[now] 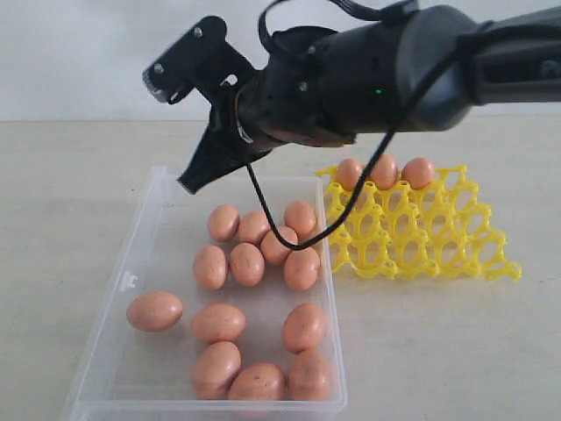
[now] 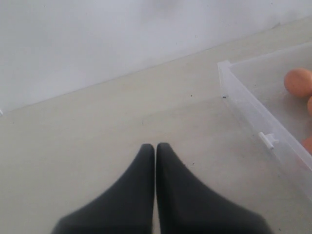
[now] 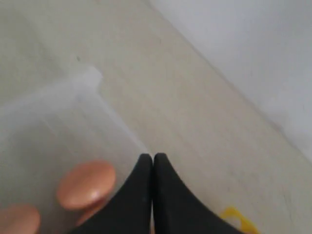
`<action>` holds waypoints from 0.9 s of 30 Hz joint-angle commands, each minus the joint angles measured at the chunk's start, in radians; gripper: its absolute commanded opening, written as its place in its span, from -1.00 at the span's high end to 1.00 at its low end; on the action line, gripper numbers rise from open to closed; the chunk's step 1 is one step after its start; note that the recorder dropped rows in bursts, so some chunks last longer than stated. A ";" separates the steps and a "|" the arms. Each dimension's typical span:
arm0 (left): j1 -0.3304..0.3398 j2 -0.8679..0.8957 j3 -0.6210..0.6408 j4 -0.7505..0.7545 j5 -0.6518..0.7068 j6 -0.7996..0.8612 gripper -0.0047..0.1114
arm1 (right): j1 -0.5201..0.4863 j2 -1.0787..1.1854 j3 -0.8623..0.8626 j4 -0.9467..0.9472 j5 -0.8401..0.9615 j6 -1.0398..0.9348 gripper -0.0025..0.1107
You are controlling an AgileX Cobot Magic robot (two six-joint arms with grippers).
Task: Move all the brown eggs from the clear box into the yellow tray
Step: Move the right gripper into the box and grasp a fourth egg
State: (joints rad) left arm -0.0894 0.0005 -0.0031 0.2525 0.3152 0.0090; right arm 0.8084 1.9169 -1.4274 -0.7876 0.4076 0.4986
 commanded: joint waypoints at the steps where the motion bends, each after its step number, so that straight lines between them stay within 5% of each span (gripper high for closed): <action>1: -0.002 -0.001 0.003 0.002 -0.002 0.000 0.90 | 0.001 0.103 -0.173 0.484 0.491 -0.510 0.96; 7: -0.002 -0.001 0.003 0.002 -0.002 0.000 0.90 | 0.001 0.148 -0.241 0.587 0.531 -0.541 0.92; 15: -0.002 -0.001 0.003 0.002 -0.002 0.000 0.90 | -0.001 0.204 -0.241 0.623 0.523 -0.428 -0.03; 27: -0.002 -0.001 0.003 0.002 -0.002 0.000 0.90 | -0.001 0.272 -0.241 0.625 0.478 -0.241 -0.04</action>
State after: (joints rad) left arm -0.0894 0.0005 -0.0031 0.2525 0.3152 0.0090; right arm 0.8084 2.1666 -1.6634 -0.1648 0.8915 0.2377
